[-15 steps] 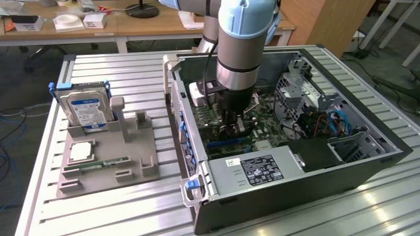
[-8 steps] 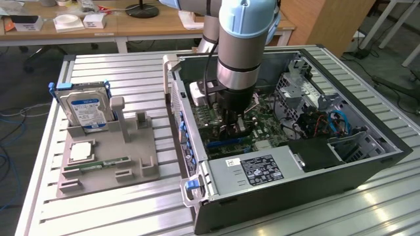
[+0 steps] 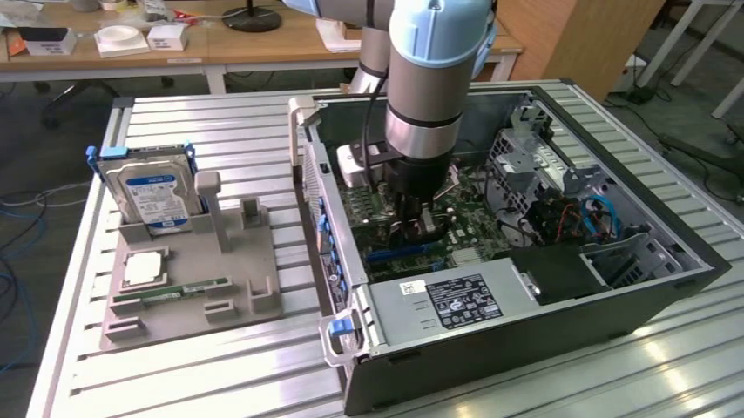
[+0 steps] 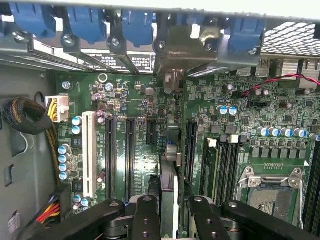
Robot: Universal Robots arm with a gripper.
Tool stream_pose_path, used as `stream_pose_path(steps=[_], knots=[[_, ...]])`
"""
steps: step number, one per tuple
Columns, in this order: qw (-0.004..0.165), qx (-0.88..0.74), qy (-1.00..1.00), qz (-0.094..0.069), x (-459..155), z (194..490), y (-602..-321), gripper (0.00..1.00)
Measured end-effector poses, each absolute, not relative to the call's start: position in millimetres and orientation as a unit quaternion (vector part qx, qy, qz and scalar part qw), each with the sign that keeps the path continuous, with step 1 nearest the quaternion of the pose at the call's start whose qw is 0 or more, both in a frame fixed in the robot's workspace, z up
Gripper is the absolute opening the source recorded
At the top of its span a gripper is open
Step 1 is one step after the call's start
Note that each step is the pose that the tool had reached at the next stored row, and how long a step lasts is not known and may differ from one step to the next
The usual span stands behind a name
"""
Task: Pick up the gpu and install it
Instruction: 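Insert the gpu into the slot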
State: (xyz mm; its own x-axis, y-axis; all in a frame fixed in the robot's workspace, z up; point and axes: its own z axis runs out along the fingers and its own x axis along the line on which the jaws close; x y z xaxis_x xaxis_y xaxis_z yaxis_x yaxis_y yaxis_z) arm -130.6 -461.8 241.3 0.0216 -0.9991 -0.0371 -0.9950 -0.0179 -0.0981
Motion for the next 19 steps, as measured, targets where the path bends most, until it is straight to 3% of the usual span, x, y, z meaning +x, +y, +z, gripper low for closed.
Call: stream_pose_path(steps=[19], knots=[[0.048, -0.701, 0.711, -0.021, -130.5, 241.3, -463.5, 0.27]])
